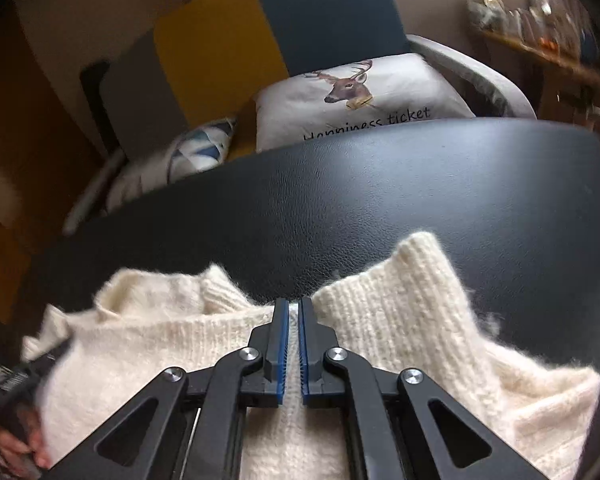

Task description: Fold clothes

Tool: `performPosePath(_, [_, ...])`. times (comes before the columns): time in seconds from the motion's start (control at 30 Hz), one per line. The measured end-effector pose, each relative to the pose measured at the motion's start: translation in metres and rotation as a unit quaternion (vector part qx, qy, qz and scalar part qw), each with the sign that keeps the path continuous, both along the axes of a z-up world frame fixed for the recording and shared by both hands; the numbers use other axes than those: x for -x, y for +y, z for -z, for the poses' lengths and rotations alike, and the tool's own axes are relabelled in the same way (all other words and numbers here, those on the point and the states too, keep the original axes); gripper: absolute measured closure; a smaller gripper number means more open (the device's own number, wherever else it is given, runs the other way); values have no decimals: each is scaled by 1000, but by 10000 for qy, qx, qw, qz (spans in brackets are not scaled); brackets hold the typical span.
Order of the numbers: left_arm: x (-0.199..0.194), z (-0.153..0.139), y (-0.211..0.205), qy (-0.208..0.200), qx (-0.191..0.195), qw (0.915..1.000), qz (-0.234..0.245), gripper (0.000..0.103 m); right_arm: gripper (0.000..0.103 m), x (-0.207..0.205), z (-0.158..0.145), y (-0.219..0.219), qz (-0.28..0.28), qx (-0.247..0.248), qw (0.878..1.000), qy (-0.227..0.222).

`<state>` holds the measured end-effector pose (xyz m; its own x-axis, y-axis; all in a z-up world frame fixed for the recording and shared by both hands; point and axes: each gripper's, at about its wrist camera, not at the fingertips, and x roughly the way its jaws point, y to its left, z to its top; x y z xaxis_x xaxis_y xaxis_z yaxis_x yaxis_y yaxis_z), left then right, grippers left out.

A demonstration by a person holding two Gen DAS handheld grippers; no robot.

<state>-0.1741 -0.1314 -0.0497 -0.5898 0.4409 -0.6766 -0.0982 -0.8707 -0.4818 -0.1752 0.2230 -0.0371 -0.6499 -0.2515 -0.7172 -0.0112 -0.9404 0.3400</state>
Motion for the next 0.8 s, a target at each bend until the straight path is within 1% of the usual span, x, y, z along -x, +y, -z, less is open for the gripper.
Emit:
performPosePath(0.07, [0,0,0,4,-3,10000,-3,98,98,-17,-21,17,229,69,9988,436])
performPosePath(0.1, [1,0,0,4,-4,10000,-5,98,98,-22,-29,25,326,81,9978,571])
performPosePath(0.13, [1,0,0,4,-5,10000,-5,98,97,-22,-32,30,365,53,9979,533])
performPosePath(0.2, [1,0,0,4,-5,10000,-3,98,96,-15,-28,30,121,-54,9995,269])
performPosePath(0.23, [2,0,0,4,-6,10000,-2,98,96,-10,-24,26,-20,-205,9996,176])
performPosePath(0.3, [2,0,0,-1,-12,10000,-2,98,96,-4,-12,17,-181,-720,9972,-71])
performPosePath(0.4, [2,0,-1,-1,-19,10000,0,98,99,3,5,21,9,-1029,9942,-303])
performPosePath(0.47, [1,0,-1,-2,-24,10000,-1,98,99,0,7,32,337,-1024,9937,-291])
performPosePath(0.53, [2,0,0,-2,-27,10000,-3,98,99,-4,11,44,665,-1126,9908,-347])
performPosePath(0.57, [2,0,0,-2,-31,10000,-5,98,99,-6,13,51,772,-1047,9909,-346])
performPosePath(0.6, [2,0,-1,-4,-42,10000,-7,98,99,-8,14,56,803,-859,9926,-314])
performPosePath(0.63, [2,0,-1,-7,-54,10000,-9,98,99,-9,15,59,824,-792,9930,-290])
performPosePath(0.77, [3,1,-4,-24,-176,9998,-10,98,99,-12,16,62,1013,-947,9899,-279])
performPosePath(0.8, [3,1,-5,-33,-213,9998,-10,98,96,-12,16,63,1067,-995,9889,-280])
